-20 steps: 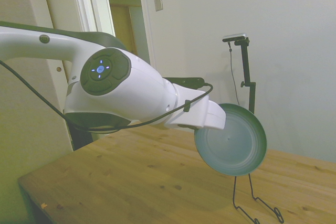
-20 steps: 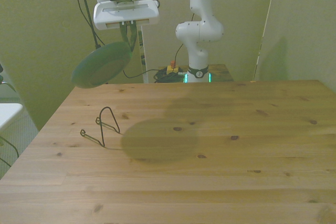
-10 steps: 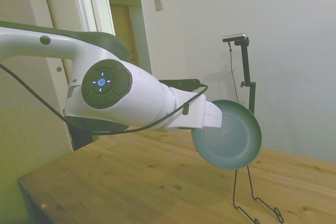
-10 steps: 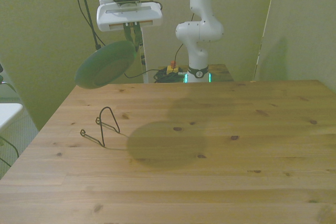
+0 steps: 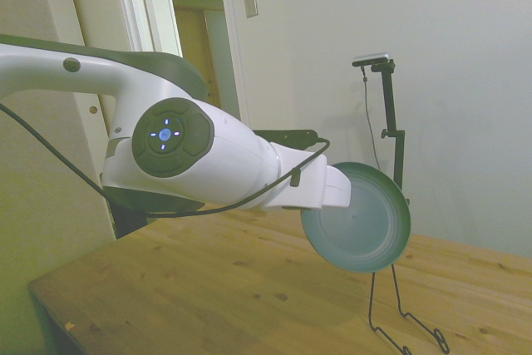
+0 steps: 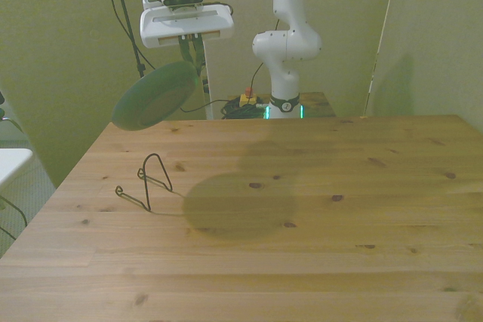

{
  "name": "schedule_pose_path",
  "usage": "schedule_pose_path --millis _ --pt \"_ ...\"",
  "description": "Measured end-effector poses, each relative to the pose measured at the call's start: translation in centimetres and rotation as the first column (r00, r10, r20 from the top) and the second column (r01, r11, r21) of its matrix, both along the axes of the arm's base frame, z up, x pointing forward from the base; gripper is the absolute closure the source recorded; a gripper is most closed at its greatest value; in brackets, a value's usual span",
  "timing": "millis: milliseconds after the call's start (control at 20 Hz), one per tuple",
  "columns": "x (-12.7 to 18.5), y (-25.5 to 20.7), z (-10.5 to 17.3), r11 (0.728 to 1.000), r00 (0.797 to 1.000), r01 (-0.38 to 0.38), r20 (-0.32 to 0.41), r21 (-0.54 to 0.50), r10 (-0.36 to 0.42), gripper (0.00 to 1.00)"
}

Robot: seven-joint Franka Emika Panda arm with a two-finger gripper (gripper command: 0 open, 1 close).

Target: Load the plate

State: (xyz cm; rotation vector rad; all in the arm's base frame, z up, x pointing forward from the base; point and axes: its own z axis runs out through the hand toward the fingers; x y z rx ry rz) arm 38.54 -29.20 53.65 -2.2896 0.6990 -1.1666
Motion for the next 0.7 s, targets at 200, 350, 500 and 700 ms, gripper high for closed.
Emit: schedule_pose_path --millis 200,350,500,700 --pt "0.1 0.0 -0.1 1.0 1.0 -0.007 0.0 0.0 0.007 1.0" --pt "0.2 0.3 0.2 0.999 0.997 -0.048 0.054 0.005 0.047 1.0" --pt "0.2 0.5 0.0 0.995 0.989 -0.102 0.11 0.016 0.1 1.0" --pt "-0.2 -0.3 -1.1 0.988 0.974 -0.152 0.174 0.031 0.144 1.0"
